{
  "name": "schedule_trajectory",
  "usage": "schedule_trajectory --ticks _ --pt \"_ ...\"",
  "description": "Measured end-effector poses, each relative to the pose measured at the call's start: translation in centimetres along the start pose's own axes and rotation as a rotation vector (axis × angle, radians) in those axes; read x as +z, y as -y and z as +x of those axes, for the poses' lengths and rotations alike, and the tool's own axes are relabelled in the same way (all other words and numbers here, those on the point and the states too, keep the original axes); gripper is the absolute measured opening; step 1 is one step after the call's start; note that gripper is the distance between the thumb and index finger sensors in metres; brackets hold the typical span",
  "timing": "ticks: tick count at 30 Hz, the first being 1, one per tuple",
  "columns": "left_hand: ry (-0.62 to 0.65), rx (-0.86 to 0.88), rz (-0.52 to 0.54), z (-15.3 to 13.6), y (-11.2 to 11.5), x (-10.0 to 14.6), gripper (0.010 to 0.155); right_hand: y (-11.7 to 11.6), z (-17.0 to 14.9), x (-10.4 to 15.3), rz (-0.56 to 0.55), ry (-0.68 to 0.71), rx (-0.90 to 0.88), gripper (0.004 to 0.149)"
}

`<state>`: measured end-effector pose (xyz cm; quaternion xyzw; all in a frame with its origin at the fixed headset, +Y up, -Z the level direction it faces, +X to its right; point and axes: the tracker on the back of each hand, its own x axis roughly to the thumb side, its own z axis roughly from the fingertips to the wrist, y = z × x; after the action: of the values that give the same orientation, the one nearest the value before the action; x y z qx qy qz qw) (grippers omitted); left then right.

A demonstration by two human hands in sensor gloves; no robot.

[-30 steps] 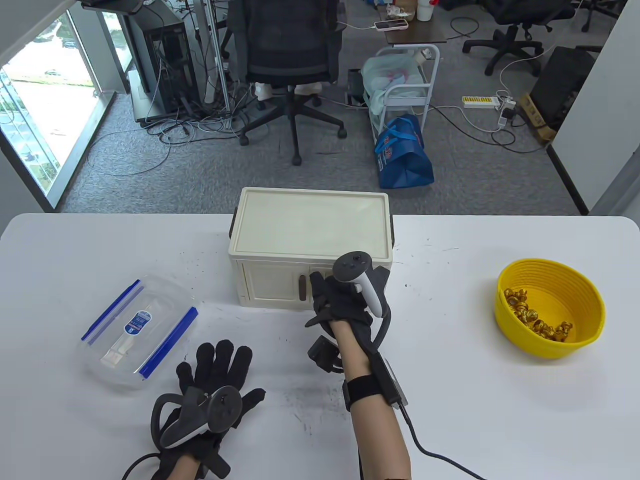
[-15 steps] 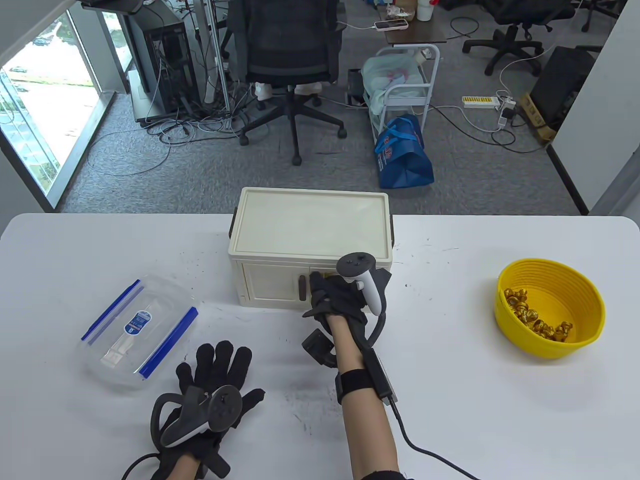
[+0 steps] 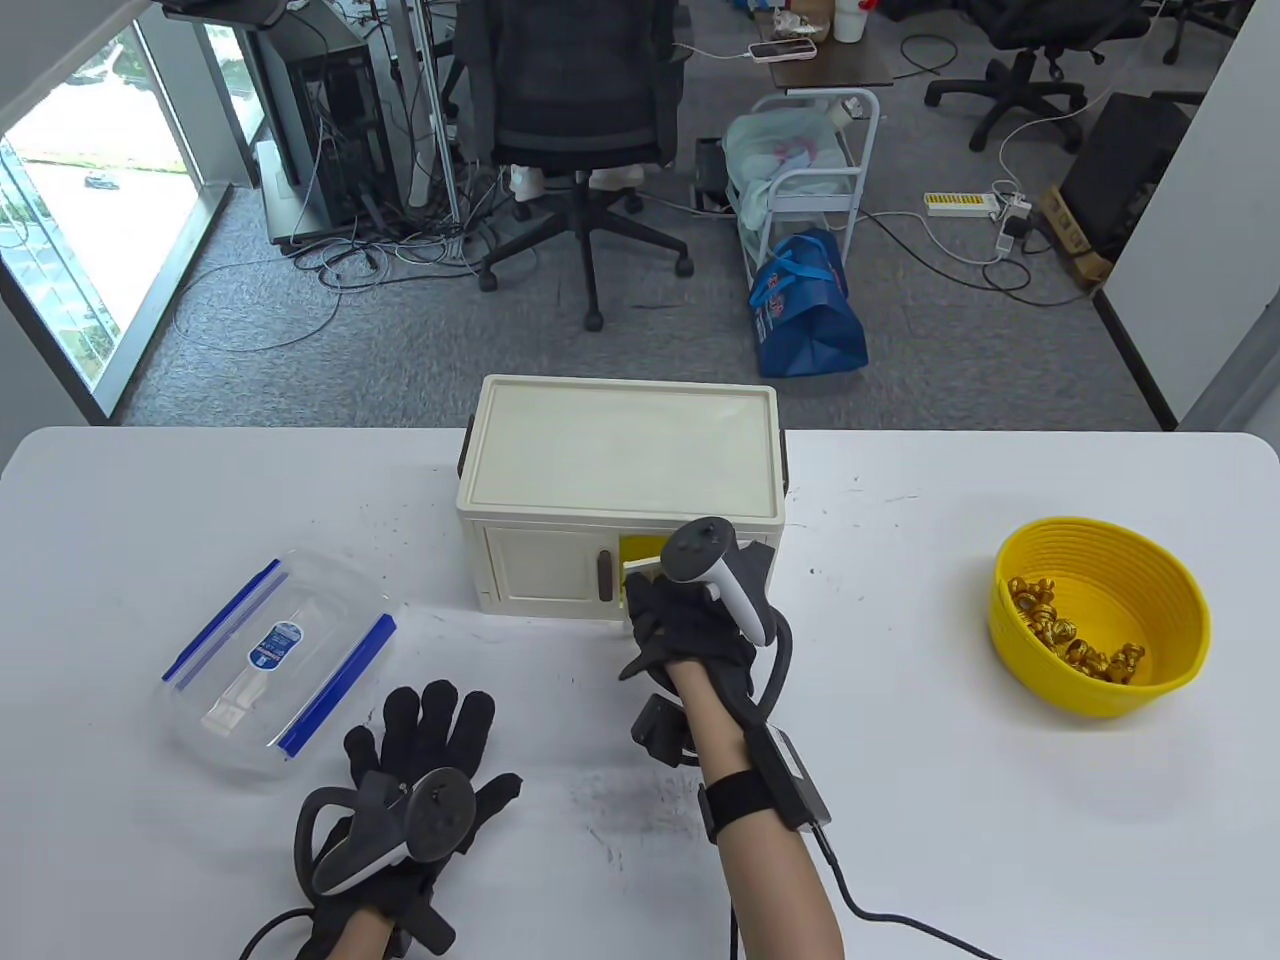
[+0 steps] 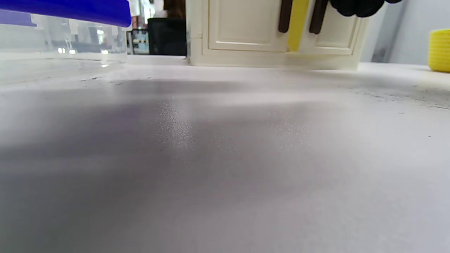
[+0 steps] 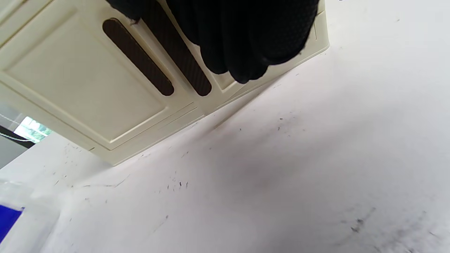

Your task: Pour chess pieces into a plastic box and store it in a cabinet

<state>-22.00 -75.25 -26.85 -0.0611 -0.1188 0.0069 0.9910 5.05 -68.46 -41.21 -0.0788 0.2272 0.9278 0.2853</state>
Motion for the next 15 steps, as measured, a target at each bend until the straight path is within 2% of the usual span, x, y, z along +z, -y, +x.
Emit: schedule_trajectory --ticks 4,15 --pt "-0.007 -0.004 0.001 0.0 0.0 0.0 0.08 -0.2 -2.0 1.4 0.019 0.068 -0.067 0.055" --pt "-0.008 -0.009 -0.004 0.1 0.2 0.0 0.08 0.4 -8.1 4.4 -0.019 0.163 -0.137 0.053"
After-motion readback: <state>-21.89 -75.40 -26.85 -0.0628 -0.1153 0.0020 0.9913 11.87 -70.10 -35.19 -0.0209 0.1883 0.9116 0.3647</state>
